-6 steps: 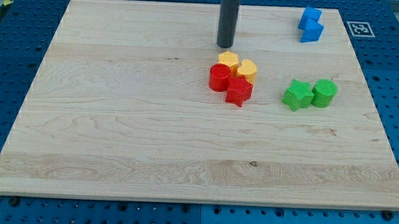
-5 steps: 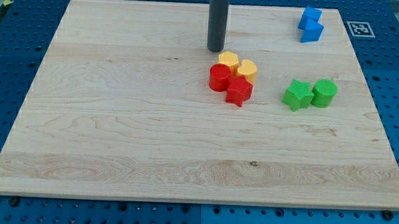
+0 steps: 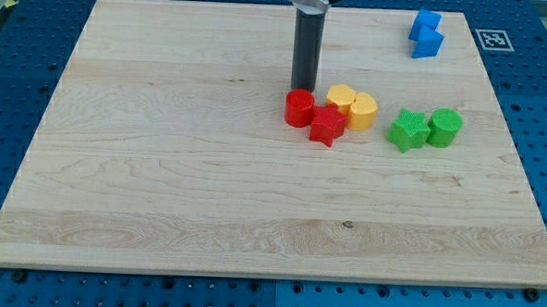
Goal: Separate the yellow hexagon from yellow heart
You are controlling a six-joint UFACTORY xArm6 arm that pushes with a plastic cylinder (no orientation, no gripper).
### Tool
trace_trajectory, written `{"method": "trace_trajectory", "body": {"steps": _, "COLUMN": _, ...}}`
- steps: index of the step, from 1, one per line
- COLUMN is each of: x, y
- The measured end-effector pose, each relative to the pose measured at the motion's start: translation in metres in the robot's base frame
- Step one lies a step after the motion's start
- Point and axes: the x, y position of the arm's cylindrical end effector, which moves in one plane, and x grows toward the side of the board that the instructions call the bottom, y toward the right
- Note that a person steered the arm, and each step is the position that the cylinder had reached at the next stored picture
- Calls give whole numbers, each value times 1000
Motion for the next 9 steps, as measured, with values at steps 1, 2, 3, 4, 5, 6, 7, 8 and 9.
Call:
{"method": "trace_trajectory", "body": {"steps": 1, "x": 18, "y": 40}}
{"method": "trace_trajectory", "body": {"steps": 2, "x": 18, "y": 71}}
{"method": "trace_trajectory", "body": {"steps": 3, "x": 29, "y": 66}}
{"method": "trace_trajectory", "body": {"steps": 4, "x": 57, "y": 66}}
{"method": "trace_trajectory", "body": {"steps": 5, "x": 71, "y": 75}}
{"method": "trace_trajectory", "body": {"steps": 6, "x": 73, "y": 60}}
{"method": "trace_trajectory", "body": {"steps": 7, "x": 98, "y": 60}}
{"method": "trace_trajectory", "body": {"steps": 8, "x": 121, "y": 76}}
{"method": "trace_trajectory", "body": {"steps": 9, "x": 121, "y": 97}}
